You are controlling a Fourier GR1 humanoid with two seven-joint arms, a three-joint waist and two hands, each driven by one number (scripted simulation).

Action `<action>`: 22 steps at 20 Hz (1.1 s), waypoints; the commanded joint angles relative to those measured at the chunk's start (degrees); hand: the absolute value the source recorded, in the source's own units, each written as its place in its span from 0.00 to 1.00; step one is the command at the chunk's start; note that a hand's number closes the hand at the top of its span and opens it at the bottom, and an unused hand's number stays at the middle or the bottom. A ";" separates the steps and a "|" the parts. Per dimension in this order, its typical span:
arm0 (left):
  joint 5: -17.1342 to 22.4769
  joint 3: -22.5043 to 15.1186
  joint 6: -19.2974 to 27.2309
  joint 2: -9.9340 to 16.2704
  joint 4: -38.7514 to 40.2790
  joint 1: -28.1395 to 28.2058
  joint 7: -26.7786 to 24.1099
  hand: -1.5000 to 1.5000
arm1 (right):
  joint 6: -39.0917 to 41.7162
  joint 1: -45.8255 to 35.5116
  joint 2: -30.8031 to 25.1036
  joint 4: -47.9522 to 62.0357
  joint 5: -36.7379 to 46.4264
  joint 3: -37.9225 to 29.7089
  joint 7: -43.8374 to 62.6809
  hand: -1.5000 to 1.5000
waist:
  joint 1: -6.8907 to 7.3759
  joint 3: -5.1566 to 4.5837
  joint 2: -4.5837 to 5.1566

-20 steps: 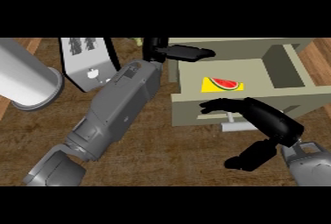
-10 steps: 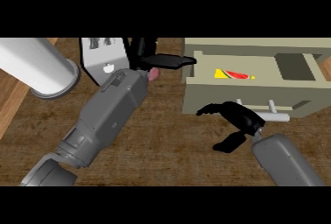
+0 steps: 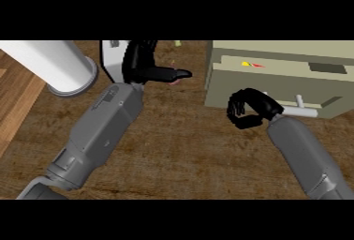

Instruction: Pick up the cup, place it into the drawer and close the drawer

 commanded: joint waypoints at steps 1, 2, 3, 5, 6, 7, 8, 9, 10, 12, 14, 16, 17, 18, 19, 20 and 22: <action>1.23 0.68 -3.36 3.49 -2.89 0.94 2.97 0.00 | -3.78 -6.76 -1.06 7.47 -1.84 -5.71 -3.97 1.00 | 1.89 0.04 0.43; 0.80 -0.02 -3.18 2.99 -3.37 3.41 2.25 0.00 | -3.18 -7.80 -2.03 9.72 -2.23 -6.55 -5.21 1.00 | 1.73 0.02 0.36; 0.66 0.47 -3.82 4.62 -2.83 3.12 2.07 0.00 | -2.75 -11.79 -2.46 10.36 -3.03 -8.13 -3.54 1.00 | 1.42 -0.04 0.58; 0.48 -0.21 -3.42 3.90 -4.79 4.02 2.18 0.00 | -4.68 -12.88 -3.46 13.44 -3.23 -9.69 -4.81 1.00 | 2.79 0.06 0.81; 0.83 -0.23 -3.98 3.52 -4.93 4.59 2.50 0.00 | -4.42 -14.27 -4.90 13.82 -3.62 -10.54 -5.02 1.00 | 2.87 0.05 0.96; 0.60 -0.77 -5.17 4.10 -5.86 6.08 2.15 0.00 | -3.73 -16.59 -5.23 14.33 -3.92 -11.16 -1.66 1.00 | 3.56 -0.06 0.58; 0.52 -0.60 -4.89 4.59 -5.04 5.28 3.03 0.00 | -5.13 -16.45 -4.43 14.84 -3.83 -11.19 -1.97 1.00 | 3.45 0.00 1.21; 0.73 -0.12 -5.20 5.85 -5.88 5.46 3.00 0.00 | -3.77 -15.46 -7.16 15.08 -4.82 -12.30 -3.75 1.00 | 3.20 0.02 1.01; 0.59 -0.65 -4.93 4.49 -6.00 5.43 2.92 0.00 | -4.47 -15.66 -6.17 15.15 -5.57 -12.96 -3.68 1.00 | 3.64 0.08 1.42; 1.17 -0.14 -6.84 5.99 -6.93 6.09 2.91 0.00 | -3.05 -16.71 -7.75 14.89 -6.25 -13.58 -3.27 1.00 | 4.42 0.00 1.38; 1.15 -0.45 -7.23 5.66 -6.92 7.02 2.82 0.00 | -1.79 -17.21 -8.84 14.52 -6.74 -13.85 -3.07 1.00 | 4.80 -0.05 1.67; 0.81 -0.83 -8.78 7.29 -7.63 7.35 3.22 0.00 | -1.46 -17.21 -9.14 13.93 -7.38 -14.32 -2.68 1.00 | 5.31 -0.06 1.42; 1.06 -0.99 -8.00 5.76 -7.80 7.31 3.36 0.00 | 0.00 -17.86 -10.04 13.27 -7.58 -14.29 -2.53 1.00 | 5.55 -0.07 1.46; 0.61 -1.38 -8.57 6.42 -7.72 7.27 3.52 0.00 | 0.04 -17.79 -9.43 13.08 -8.17 -14.68 -2.31 1.00 | 5.63 -0.04 1.72; 1.04 -1.20 -8.61 5.95 -7.94 7.87 3.47 0.00 | 0.70 -18.01 -10.00 12.62 -7.79 -14.19 -2.23 1.00 | 5.81 -0.11 1.56; 0.93 -1.30 -8.63 5.94 -8.08 7.98 3.36 0.00 | 1.03 -17.47 -9.95 12.51 -8.34 -14.54 -2.60 1.00 | 5.84 -0.05 1.73; 1.17 -1.26 -8.79 5.75 -8.19 8.81 3.33 0.00 | 2.12 -17.34 -10.44 11.98 -9.21 -15.02 -2.67 1.00 | 6.19 -0.07 1.82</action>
